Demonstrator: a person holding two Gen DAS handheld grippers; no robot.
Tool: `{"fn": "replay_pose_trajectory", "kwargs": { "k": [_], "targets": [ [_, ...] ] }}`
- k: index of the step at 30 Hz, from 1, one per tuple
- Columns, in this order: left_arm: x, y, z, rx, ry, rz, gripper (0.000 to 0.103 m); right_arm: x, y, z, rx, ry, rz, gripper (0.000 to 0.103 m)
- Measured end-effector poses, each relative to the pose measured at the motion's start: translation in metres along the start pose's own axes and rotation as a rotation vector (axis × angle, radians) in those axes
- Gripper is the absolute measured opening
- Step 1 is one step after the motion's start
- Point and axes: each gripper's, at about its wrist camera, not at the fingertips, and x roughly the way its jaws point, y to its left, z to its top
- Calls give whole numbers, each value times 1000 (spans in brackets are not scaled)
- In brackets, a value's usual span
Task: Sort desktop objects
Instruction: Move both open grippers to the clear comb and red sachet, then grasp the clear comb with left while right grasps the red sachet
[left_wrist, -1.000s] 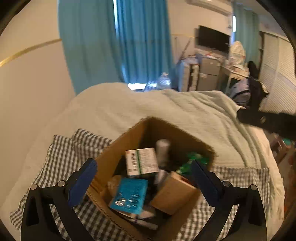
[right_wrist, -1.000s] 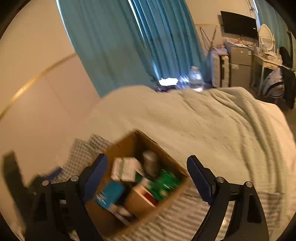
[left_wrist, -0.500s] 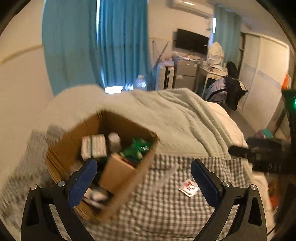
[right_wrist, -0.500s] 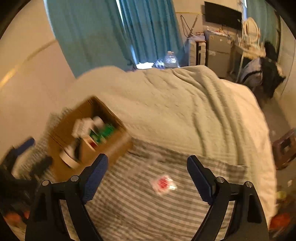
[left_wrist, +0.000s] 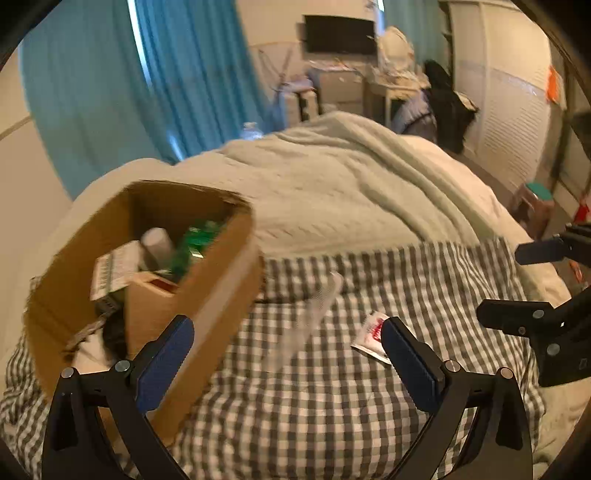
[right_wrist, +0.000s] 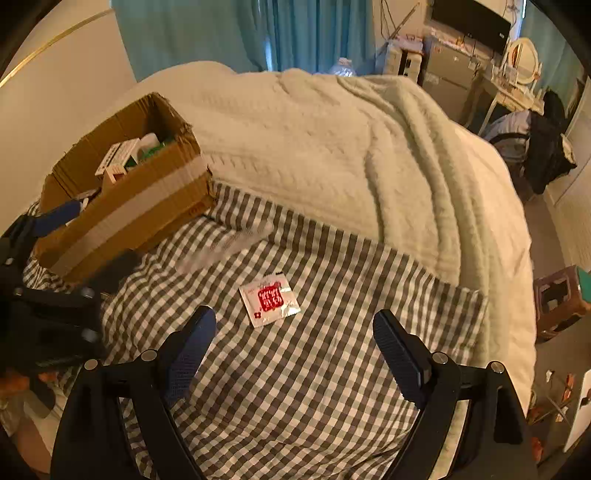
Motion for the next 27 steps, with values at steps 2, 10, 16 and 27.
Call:
{"fn": "replay_pose_trajectory", "kwargs": {
  "k": [2,10,16,27],
  "targets": [
    [12,-8,-5,13,2,-38,103,11,-5,-6,7,5,-2,87],
    [68,-20,-29,10,76,-40,103,57,-23,-24,92,82,18,87],
    [104,-6,-29,45,85,2,103,95,-32,-35,165,163,43,87],
    [161,-14,-39,141,189,-56,95,126,-27,-28,245,149,76,87]
  ]
}}
